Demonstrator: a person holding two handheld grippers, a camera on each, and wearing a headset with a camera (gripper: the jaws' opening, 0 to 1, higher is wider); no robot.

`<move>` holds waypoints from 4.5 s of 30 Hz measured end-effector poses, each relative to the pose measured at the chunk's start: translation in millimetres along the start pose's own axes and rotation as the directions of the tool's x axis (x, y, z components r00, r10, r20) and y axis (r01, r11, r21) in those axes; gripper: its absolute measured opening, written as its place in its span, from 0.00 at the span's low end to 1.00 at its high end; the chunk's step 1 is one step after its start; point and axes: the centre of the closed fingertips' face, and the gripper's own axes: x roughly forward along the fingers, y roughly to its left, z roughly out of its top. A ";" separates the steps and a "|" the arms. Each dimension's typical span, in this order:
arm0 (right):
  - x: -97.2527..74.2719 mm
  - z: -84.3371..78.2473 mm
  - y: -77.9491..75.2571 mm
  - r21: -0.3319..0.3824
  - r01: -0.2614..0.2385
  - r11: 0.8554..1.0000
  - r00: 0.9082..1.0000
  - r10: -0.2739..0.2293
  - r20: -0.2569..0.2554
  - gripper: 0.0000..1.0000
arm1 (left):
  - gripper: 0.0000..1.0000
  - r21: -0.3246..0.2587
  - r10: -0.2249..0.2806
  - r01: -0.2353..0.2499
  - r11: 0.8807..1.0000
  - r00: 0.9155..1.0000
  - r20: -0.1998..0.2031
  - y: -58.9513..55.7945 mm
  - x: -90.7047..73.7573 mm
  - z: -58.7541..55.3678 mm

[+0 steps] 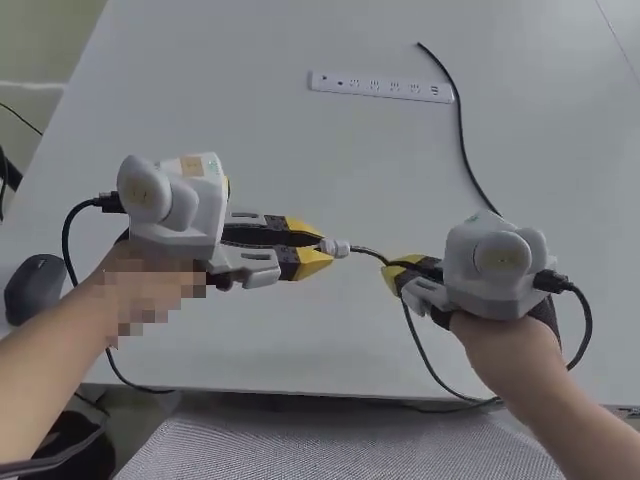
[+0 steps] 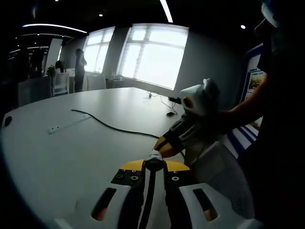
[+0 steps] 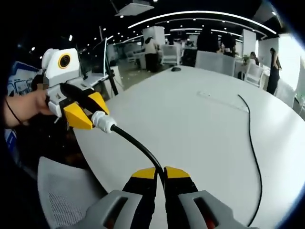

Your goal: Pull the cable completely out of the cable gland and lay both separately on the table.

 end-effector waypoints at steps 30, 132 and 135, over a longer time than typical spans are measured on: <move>5.5 -36.8 -17.2 0.411 0.025 0.911 0.999 -0.005 -0.051 0.01 | 0.15 0.001 0.005 -0.005 1.000 1.000 -0.001 -0.5 0.1 -1.7; 7.4 19.2 -3.6 0.038 -0.080 0.996 0.995 0.078 0.065 0.02 | 0.15 0.021 0.011 -0.012 1.000 0.999 0.038 4.8 -0.8 13.6; 7.9 17.8 -10.4 0.125 -0.084 0.989 0.994 0.074 0.082 0.03 | 0.15 0.018 0.010 -0.011 1.000 0.999 0.049 2.9 -0.9 16.3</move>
